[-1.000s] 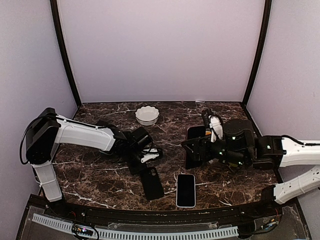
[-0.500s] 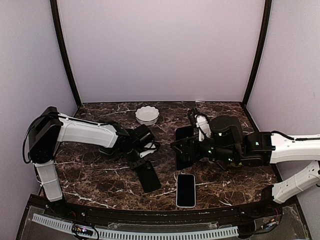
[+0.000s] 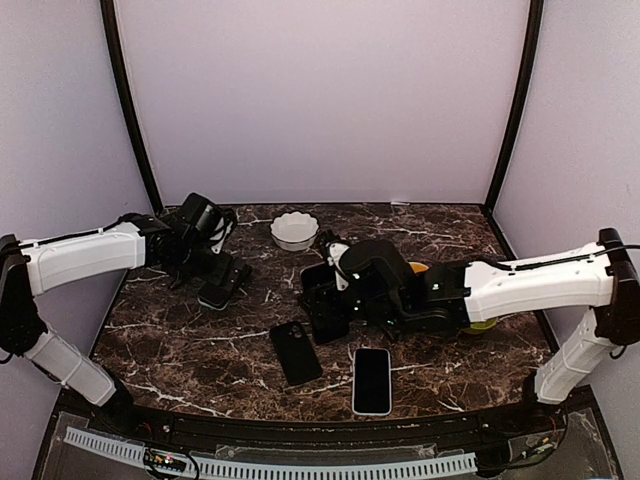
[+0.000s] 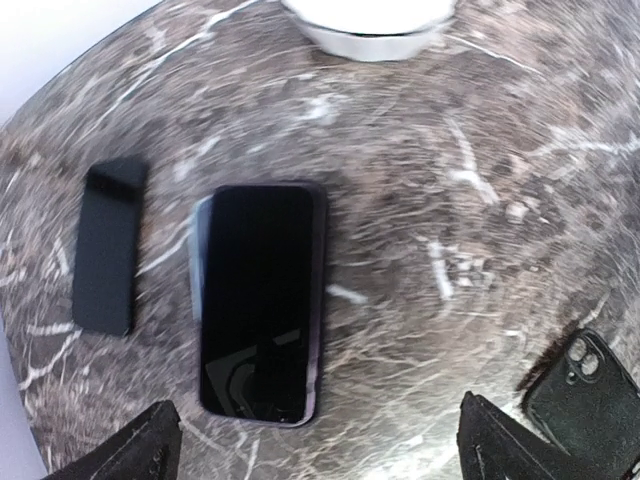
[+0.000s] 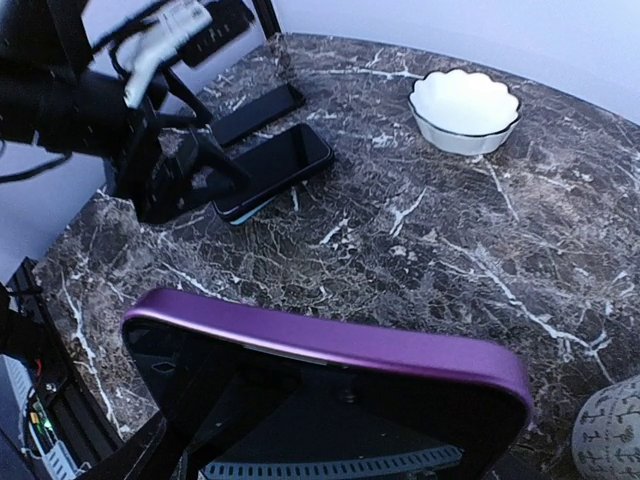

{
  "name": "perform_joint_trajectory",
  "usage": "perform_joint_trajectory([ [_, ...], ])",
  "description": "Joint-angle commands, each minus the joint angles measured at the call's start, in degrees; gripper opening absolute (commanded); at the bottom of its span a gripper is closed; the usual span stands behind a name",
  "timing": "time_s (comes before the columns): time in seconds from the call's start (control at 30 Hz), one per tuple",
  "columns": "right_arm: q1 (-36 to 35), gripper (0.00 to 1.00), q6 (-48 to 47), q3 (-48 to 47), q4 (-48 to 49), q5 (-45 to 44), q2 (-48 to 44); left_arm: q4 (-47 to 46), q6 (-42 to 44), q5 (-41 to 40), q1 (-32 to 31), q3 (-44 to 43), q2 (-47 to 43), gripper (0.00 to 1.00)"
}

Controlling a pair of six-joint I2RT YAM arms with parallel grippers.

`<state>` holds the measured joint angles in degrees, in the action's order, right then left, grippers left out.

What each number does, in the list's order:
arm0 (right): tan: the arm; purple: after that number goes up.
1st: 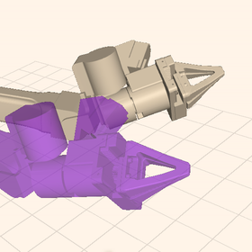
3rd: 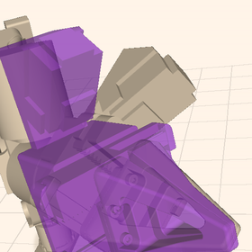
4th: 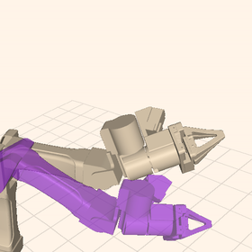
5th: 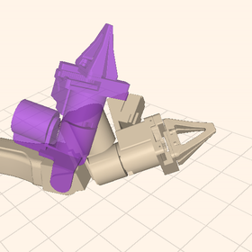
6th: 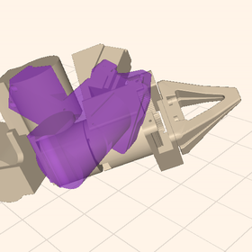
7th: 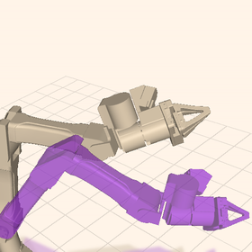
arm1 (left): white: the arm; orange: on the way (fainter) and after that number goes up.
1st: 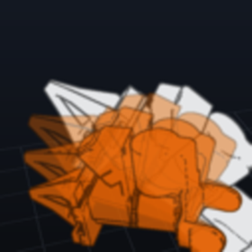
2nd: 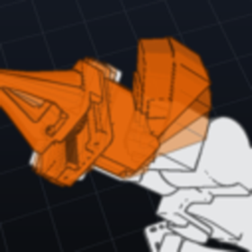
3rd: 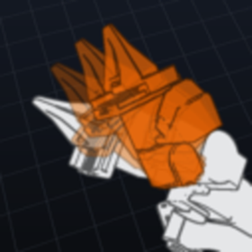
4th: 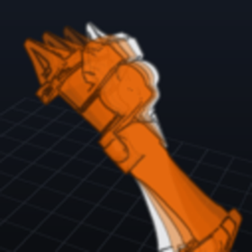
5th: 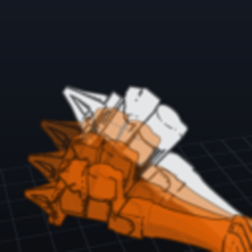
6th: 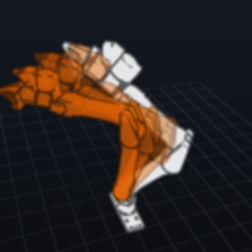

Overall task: Put the phone into the phone case
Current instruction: Install the phone into the phone case.

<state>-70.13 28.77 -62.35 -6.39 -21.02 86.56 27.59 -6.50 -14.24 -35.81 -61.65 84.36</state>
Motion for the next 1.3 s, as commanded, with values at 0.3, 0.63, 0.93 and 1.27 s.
perform_joint_trajectory([
  [0.3,-3.01,0.0,-3.18,-14.33,8.06,-0.65,18.77,-12.57,-7.53,-10.48,6.48,11.97,-18.52,0.99],
  [0.63,-4.14,0.0,-0.1,-17.61,6.57,-0.47,24.58,-14.51,-7.91,-9.29,7.08,13.74,-22.47,0.99],
  [0.93,-4.48,0.0,2.87,-18.86,1.18,-0.94,27.58,-15.07,-7.79,-5.22,7.86,13.83,-22.2,0.99],
  [1.27,-4.66,0.0,3.99,-19.0,-1.44,-1.64,28.21,-14.72,-7.65,-3.41,8.08,13.34,-21.03,0.99],
])
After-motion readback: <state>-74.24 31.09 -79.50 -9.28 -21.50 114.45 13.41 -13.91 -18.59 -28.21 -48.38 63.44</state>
